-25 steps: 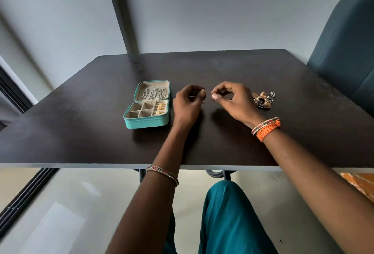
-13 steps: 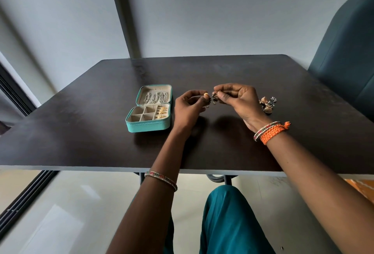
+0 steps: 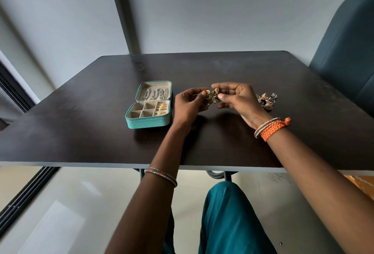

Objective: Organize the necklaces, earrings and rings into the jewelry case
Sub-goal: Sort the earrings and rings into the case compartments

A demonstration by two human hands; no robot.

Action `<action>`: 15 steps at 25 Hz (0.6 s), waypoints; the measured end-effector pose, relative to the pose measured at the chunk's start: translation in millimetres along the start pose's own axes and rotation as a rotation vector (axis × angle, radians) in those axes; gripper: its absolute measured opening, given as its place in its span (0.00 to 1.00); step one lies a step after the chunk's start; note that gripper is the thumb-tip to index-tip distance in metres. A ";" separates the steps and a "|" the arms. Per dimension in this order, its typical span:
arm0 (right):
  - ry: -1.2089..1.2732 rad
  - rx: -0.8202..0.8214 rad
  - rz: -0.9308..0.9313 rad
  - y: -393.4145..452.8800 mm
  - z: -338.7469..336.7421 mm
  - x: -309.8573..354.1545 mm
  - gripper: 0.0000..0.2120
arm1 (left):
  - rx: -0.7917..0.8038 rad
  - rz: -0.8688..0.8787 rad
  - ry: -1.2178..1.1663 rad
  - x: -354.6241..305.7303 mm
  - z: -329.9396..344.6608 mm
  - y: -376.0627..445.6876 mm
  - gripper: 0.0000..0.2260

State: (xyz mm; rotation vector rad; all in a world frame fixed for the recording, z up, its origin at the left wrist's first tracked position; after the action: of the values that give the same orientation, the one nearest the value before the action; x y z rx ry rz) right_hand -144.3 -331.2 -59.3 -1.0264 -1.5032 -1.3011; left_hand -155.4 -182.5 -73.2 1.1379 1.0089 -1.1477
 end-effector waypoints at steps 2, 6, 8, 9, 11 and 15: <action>0.015 0.022 0.026 0.6 1.0 -1.8 0.16 | -0.011 -0.008 -0.003 1.1 0.0 1.1 0.07; 0.035 0.043 0.052 0.7 1.3 -2.5 0.18 | -0.024 -0.035 -0.002 1.6 0.7 2.3 0.10; 0.036 0.052 0.057 0.1 2.2 -2.2 0.19 | -0.028 -0.049 -0.008 2.3 1.0 2.4 0.11; 0.036 0.055 0.060 0.0 2.5 -2.3 0.20 | -0.030 -0.056 -0.011 2.8 0.6 2.9 0.11; 0.036 0.059 0.063 0.2 3.0 -2.6 0.21 | -0.038 -0.068 -0.015 3.3 -0.6 4.2 0.11; 0.026 0.058 0.062 0.2 1.5 -2.7 0.22 | -0.034 -0.048 0.019 3.4 -1.3 4.4 0.09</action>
State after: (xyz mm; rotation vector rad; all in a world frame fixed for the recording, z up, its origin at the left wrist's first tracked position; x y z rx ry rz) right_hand -143.5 -329.8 -62.0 -1.0075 -1.4691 -1.2164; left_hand -150.6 -181.5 -76.1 1.1048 1.0719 -1.1556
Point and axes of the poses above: each hand's wrist, its own y-axis towards the middle knuckle, its own z-axis out of the palm, x = y × z, the point moved 7 cm from there along y, towards the middle knuckle, and after that the axes turned 1 degree about -z, right-handed, at the moved point
